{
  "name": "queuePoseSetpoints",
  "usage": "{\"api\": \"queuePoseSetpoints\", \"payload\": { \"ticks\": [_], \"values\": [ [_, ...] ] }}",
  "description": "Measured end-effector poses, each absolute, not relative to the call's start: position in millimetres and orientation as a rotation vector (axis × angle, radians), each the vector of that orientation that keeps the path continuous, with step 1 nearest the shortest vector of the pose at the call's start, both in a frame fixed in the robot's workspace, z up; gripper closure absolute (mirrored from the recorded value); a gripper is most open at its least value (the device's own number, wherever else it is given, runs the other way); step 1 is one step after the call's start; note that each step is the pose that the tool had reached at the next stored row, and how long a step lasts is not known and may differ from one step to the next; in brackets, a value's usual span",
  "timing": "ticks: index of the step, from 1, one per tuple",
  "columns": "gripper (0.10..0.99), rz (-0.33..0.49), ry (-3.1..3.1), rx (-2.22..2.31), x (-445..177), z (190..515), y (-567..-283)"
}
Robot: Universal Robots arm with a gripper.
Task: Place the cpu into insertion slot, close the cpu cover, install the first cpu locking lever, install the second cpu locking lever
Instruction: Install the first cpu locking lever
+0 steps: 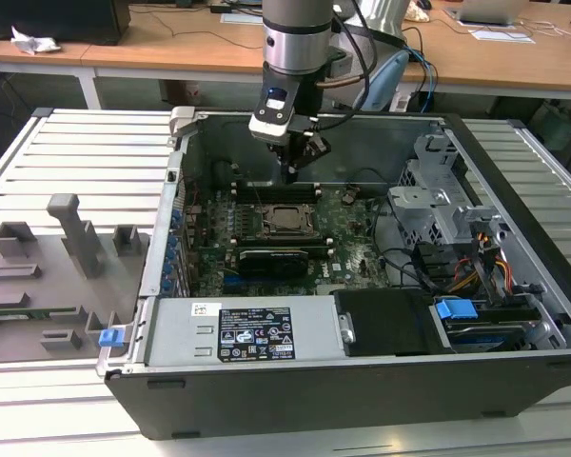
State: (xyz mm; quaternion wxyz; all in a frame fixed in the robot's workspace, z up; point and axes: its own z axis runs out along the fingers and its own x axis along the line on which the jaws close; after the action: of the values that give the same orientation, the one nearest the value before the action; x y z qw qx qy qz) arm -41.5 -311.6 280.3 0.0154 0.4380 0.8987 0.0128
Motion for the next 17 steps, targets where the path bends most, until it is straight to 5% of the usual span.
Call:
{"api": "queuePoseSetpoints", "payload": {
  "ticks": [17],
  "values": [
    [0.98,0.046,3.007,0.828,-41.5,278.5,-311.4]
  ]
}}
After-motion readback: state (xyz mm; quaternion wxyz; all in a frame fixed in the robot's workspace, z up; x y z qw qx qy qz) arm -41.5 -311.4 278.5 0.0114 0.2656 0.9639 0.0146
